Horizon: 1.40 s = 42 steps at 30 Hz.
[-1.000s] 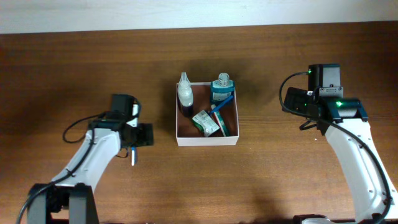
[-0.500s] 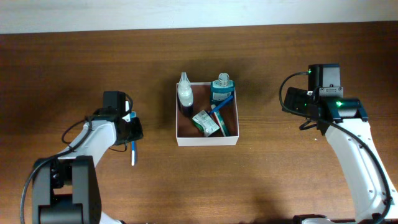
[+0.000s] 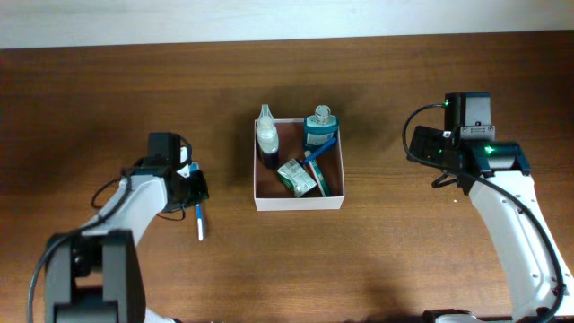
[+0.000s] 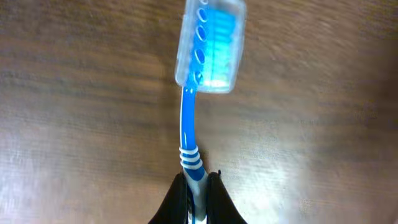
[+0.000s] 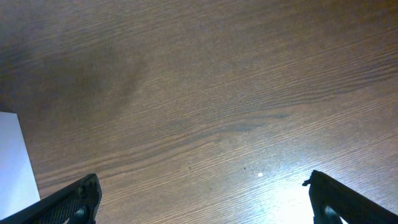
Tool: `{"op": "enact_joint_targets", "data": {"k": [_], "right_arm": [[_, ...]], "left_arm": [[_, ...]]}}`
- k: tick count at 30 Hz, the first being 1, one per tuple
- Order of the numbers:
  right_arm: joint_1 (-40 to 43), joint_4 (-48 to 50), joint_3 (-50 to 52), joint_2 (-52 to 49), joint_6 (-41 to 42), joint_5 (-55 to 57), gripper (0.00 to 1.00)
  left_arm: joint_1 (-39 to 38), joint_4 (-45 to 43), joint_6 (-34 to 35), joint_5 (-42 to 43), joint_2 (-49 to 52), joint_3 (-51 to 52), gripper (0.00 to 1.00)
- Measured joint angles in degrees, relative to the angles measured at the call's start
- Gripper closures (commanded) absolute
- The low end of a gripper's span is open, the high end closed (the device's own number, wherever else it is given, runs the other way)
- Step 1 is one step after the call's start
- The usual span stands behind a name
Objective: Pack container
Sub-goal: 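Lift the toothbrush and carry it over the box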
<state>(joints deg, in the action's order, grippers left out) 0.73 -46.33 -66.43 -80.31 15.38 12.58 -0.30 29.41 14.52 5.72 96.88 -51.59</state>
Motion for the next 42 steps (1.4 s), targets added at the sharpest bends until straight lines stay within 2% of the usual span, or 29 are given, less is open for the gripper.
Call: {"op": "enact_joint_targets", "data": {"k": [7, 13, 20, 24, 28, 34, 42], "right_arm": [[0.0, 0.0, 0.0, 0.0, 0.0, 0.0, 0.01], [0.0, 0.0, 0.0, 0.0, 0.0, 0.0, 0.01], [0.0, 0.0, 0.0, 0.0, 0.0, 0.0, 0.01], [0.0, 0.0, 0.0, 0.0, 0.0, 0.0, 0.01], [0.0, 0.0, 0.0, 0.0, 0.0, 0.0, 0.01], [0.0, 0.0, 0.0, 0.0, 0.0, 0.0, 0.01], [0.0, 0.0, 0.0, 0.0, 0.0, 0.0, 0.01]], "left_arm": [[-0.4, -1.0, -6.1, 8.3, -20.0, 0.5, 1.0], [-5.6, -1.7, -19.6, 15.9, -34.3, 0.5, 1.0], [-17.7, -6.6, -36.6, 18.8, -36.1, 0.5, 1.0], [-23.8, -14.1, -41.8, 19.4, -32.2, 0.5, 1.0], [-26.6, -21.4, -42.6, 19.5, -25.4, 0.5, 0.99], [-27.0, -29.3, -37.6, 18.2, -14.8, 0.5, 0.99], [-27.0, -29.0, -33.0, 14.8, -10.6, 0.5, 1.0]]}}
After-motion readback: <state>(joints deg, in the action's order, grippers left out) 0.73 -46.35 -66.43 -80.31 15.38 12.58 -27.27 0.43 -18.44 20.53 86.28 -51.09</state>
